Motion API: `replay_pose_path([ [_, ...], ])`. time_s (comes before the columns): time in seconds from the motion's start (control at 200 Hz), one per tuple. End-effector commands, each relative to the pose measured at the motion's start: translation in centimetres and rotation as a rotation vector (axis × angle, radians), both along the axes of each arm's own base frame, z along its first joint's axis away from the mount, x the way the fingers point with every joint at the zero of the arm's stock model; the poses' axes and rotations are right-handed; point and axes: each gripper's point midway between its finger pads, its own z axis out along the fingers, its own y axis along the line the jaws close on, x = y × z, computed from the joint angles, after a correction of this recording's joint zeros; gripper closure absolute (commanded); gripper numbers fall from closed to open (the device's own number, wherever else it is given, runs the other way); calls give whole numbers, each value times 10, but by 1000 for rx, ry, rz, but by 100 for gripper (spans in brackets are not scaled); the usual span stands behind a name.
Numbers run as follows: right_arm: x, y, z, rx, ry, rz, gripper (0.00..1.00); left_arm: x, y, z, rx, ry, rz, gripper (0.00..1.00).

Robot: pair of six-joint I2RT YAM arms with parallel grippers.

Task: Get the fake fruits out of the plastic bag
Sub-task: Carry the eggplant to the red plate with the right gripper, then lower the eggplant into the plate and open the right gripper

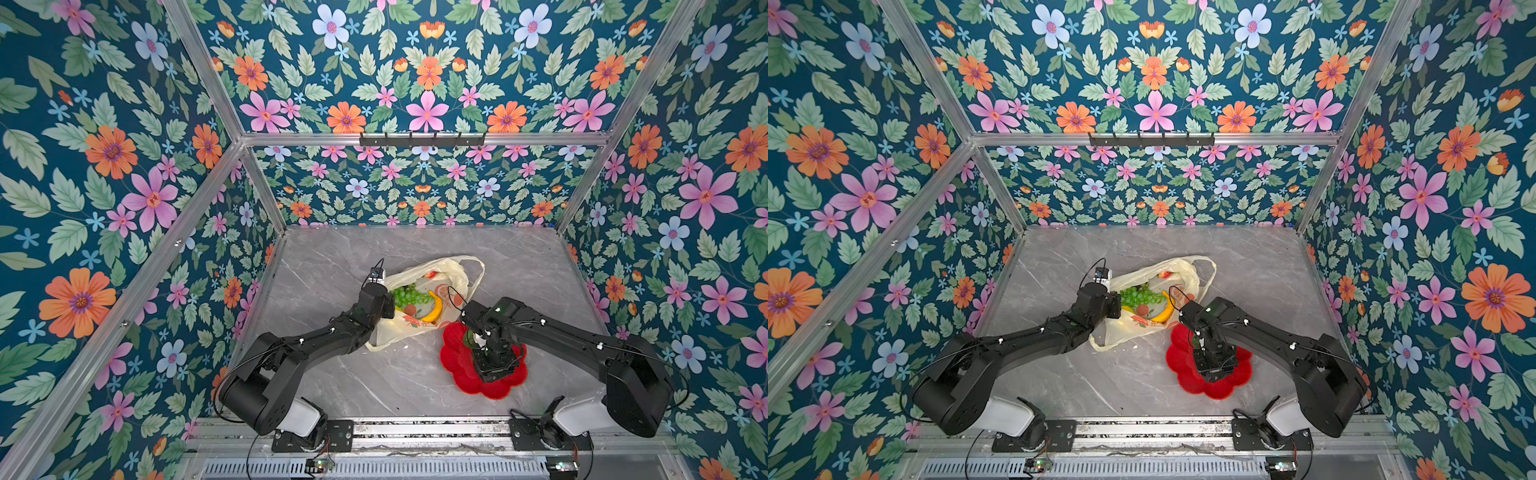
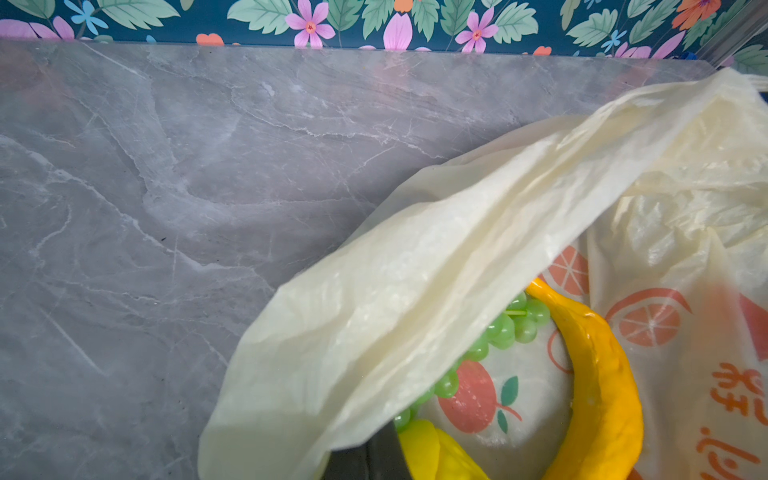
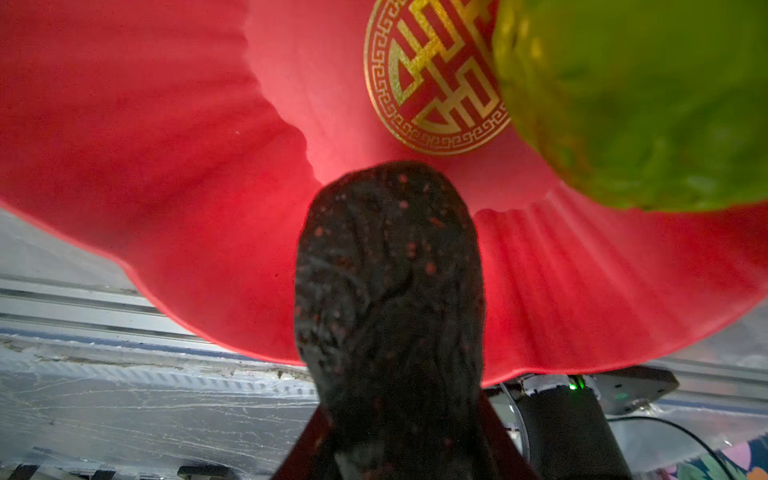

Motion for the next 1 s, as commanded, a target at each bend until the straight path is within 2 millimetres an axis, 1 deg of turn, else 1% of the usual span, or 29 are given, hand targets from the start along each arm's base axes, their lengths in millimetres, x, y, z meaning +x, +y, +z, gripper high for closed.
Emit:
replay_pose_path([
  [0.0, -7, -8, -2, -44, 28, -29, 66, 2, 2, 3, 10, -13, 9, 100],
  [0.09, -13, -12, -6, -60, 49, -49, 65, 2, 2, 3, 9, -11, 8, 100],
  [0.195, -18, -15, -6, -74, 65, -68, 65, 2, 1, 2, 9, -9, 7, 100],
  [0.455, -30, -17, -9, -63, 102, -100, 63, 2, 1, 1, 11, -7, 7, 100],
  [0.665, -31, -14, -15, -53, 108, -112, 59, 2, 1, 0, 12, -5, 6, 100],
  [0.88, -31, -16, -17, -61, 107, -109, 51, 2, 1, 0, 13, -6, 8, 100],
  [1.0, -31, -16, -19, -61, 107, -107, 50, 2, 1, 1, 13, -8, 9, 100],
])
